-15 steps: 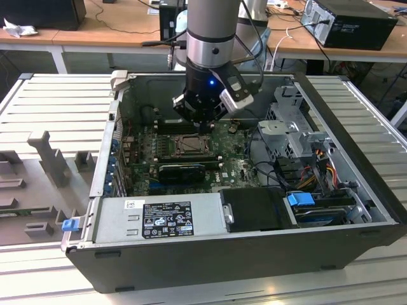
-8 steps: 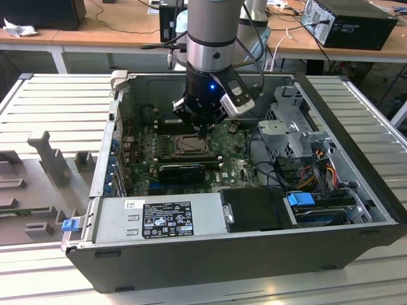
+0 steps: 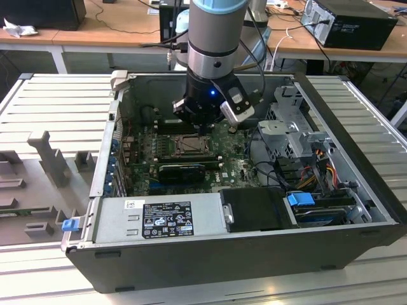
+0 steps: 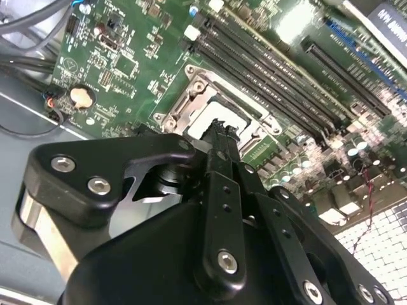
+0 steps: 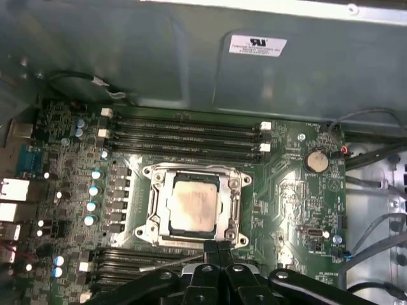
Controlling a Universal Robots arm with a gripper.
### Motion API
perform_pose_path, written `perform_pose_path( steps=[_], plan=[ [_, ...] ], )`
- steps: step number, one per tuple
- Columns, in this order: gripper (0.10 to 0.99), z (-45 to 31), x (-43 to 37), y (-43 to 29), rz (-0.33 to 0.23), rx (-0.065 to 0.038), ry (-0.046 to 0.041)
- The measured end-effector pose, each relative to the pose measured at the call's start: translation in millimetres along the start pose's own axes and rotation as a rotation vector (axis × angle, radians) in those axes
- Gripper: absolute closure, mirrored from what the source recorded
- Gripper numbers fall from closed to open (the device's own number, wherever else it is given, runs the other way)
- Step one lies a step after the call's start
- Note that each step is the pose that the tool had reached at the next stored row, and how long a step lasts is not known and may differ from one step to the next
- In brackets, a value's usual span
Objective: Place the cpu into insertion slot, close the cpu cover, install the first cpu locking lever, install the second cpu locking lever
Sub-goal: 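Install the second cpu locking lever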
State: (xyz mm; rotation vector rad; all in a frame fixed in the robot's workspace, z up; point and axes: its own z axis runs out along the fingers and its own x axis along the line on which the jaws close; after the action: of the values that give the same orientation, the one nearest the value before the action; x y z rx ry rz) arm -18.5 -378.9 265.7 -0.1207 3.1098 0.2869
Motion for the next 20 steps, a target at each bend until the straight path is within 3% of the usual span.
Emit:
perform_pose_path(
  steps=[5,10,11,12,16,20],
  plan=[
    [0.98,0.8,0.7,-8.2,0.0,-0.003,-0.0003],
    [0.98,9.3,1.8,-11.8,0.0,-0.006,-0.0004],
    [0.98,10.0,2.4,-12.0,0.0,-0.014,-0.001],
    [0.98,10.6,2.5,-12.1,0.0,-0.029,-0.0022],
    [0.98,18.2,3.8,-14.3,0.0,-0.033,-0.0025],
    [0.98,27.2,19.0,-15.9,0.0,-0.033,-0.0024]
  ],
)
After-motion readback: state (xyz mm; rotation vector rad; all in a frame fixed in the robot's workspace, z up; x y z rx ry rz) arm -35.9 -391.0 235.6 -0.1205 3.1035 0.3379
